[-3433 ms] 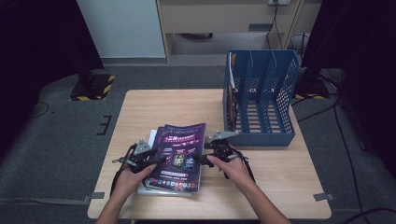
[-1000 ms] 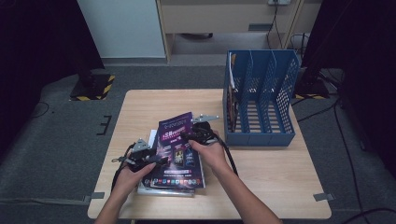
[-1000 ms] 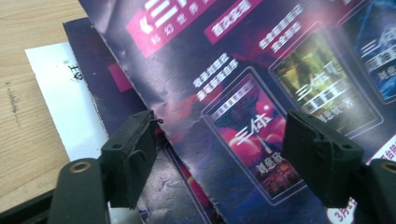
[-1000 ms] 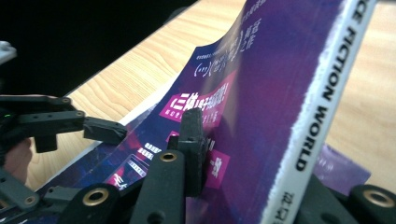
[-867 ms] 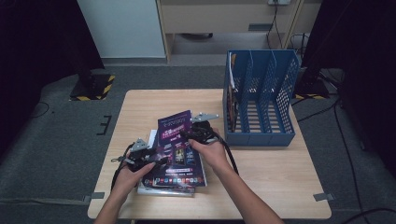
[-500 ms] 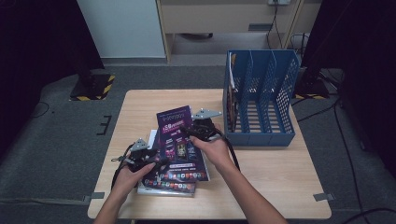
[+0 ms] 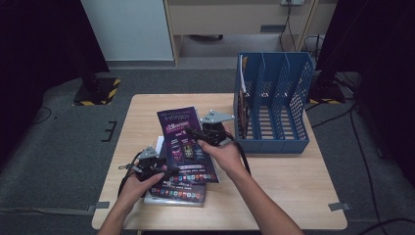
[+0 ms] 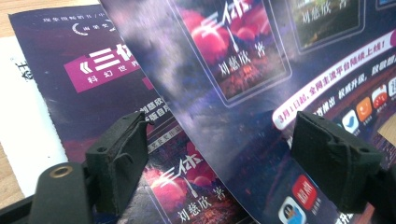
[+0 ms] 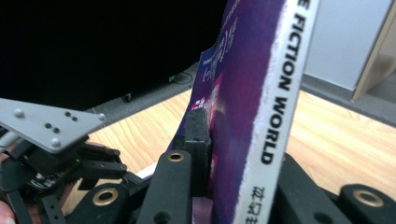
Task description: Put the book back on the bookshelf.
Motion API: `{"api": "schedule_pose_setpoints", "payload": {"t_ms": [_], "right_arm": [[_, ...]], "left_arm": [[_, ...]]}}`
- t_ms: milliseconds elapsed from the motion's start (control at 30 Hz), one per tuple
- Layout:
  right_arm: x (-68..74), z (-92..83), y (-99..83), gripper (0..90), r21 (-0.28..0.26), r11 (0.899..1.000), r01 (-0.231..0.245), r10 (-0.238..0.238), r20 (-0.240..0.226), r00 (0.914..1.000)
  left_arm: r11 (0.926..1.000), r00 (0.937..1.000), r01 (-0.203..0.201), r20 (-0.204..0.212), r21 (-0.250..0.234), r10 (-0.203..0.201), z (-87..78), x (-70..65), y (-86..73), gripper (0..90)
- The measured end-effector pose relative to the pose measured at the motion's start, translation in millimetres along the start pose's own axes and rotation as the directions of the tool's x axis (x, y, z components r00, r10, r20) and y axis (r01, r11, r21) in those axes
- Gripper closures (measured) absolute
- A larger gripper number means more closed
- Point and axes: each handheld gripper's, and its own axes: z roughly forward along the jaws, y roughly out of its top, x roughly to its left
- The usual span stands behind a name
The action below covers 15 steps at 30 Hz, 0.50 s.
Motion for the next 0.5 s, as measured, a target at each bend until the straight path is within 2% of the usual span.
{"api": "schedule_pose_setpoints", "payload": {"t_ms": [133,200,300,333,467,500], "right_arm": [[1.4,-0.7,2.4,80.3,-0.011,1.000,0.005,-0.005,-0.010,0.9999],[2.0,-0.9,3.7,80.5,-0.021,1.000,0.009,-0.009,-0.019,0.9998],[2.5,-0.9,4.0,80.5,-0.026,1.000,0.012,-0.012,-0.028,0.9995],[2.8,-0.8,4.0,80.6,-0.028,1.000,0.012,-0.013,-0.029,0.9995],[3.4,-0.7,3.9,80.6,-0.034,0.999,0.013,-0.014,-0.035,0.9993],[3.5,-0.7,3.7,80.7,-0.036,0.999,0.013,-0.015,-0.039,0.9991]], "left_arm": [[1.0000,0.9998,-0.002,0.017,-0.001,0.002,0.1,-0.2,0.3,19.1],[1.0000,0.9991,0.000,0.042,-0.004,0.000,0.9,-1.3,0.8,21.2],[1.0000,0.9981,-0.003,0.062,0.003,0.003,1.6,-2.3,1.0,28.0],[1.0000,0.9981,-0.003,0.062,0.003,0.003,1.6,-2.3,1.0,32.9],[0.9999,0.9976,0.009,0.068,0.005,-0.009,-2.1,0.1,2.5,37.4],[0.9999,0.9974,0.012,0.070,0.003,-0.012,-3.4,1.3,2.7,41.3]]}}
